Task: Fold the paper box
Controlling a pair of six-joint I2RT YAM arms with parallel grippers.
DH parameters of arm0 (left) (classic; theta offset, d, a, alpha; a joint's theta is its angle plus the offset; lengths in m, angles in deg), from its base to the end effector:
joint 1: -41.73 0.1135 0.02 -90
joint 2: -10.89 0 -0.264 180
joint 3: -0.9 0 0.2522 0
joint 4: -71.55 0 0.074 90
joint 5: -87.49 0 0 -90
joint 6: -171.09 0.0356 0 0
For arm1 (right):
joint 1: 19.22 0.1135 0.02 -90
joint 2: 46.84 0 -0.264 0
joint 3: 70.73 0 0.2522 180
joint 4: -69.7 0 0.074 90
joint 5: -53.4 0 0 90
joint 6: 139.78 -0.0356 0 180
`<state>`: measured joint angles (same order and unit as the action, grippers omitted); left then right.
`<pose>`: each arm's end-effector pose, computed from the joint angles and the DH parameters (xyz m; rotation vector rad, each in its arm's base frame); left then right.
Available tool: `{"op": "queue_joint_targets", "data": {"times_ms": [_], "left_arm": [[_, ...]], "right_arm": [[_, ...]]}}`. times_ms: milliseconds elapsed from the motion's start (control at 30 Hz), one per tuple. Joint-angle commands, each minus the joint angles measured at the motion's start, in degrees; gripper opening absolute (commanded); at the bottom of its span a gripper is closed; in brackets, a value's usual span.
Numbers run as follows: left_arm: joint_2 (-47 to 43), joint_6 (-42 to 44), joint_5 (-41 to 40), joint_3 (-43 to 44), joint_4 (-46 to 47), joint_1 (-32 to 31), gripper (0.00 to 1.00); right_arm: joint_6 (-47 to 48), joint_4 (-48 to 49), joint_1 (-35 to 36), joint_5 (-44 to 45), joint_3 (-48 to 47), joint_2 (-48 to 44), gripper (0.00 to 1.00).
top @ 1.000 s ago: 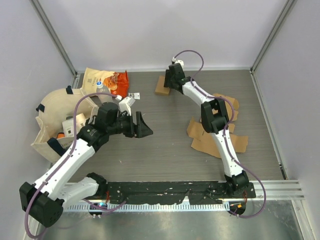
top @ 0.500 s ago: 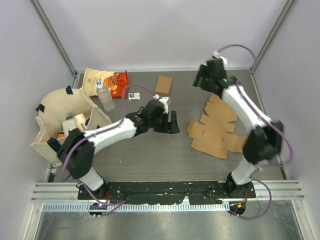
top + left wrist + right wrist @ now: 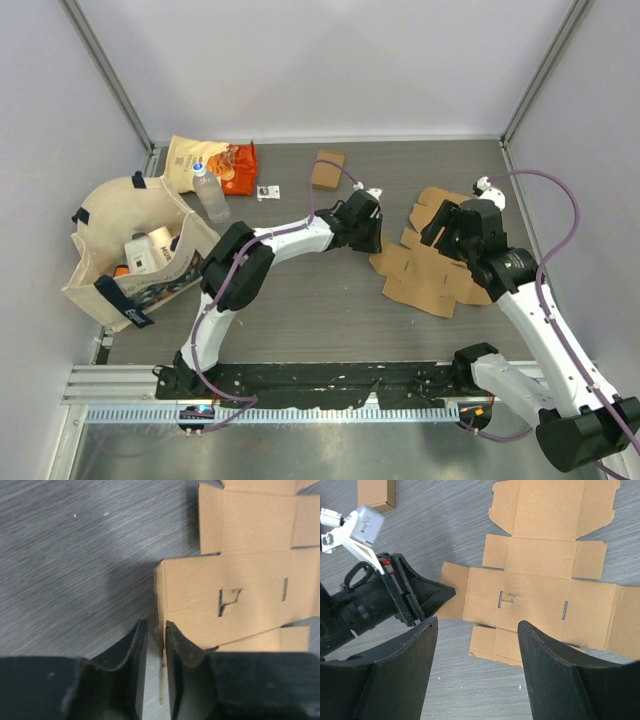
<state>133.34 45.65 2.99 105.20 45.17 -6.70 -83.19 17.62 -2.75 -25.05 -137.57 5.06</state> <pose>0.3155 -0.3609 0.1810 0.3326 2.4767 -0.7889 0.1819 0.0463 0.3205 0.4361 2.1728 0.2609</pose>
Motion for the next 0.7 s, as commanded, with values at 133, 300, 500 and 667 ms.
{"op": "queue_joint_targets", "data": {"times_ms": [133,300,500,667], "left_arm": [[-7.3,19.3,-3.8,-5.6,-5.7,-0.7,0.00],[-22.3,33.7,6.6,-16.5,-15.0,5.3,0.00],[-26.9,52.6,10.5,-18.9,-21.4,9.7,0.01],[-23.1,55.6,24.5,-13.1,-24.8,15.3,0.00]], "right_arm": [[7.7,0.7,0.0,-8.5,-1.9,7.9,0.70],[11.3,7.7,0.1,-18.4,-1.8,14.0,0.70],[17.0,18.2,1.1,-32.2,-5.9,26.8,0.66],[23.3,33.2,1.5,-47.7,-6.0,32.7,0.66]]}}
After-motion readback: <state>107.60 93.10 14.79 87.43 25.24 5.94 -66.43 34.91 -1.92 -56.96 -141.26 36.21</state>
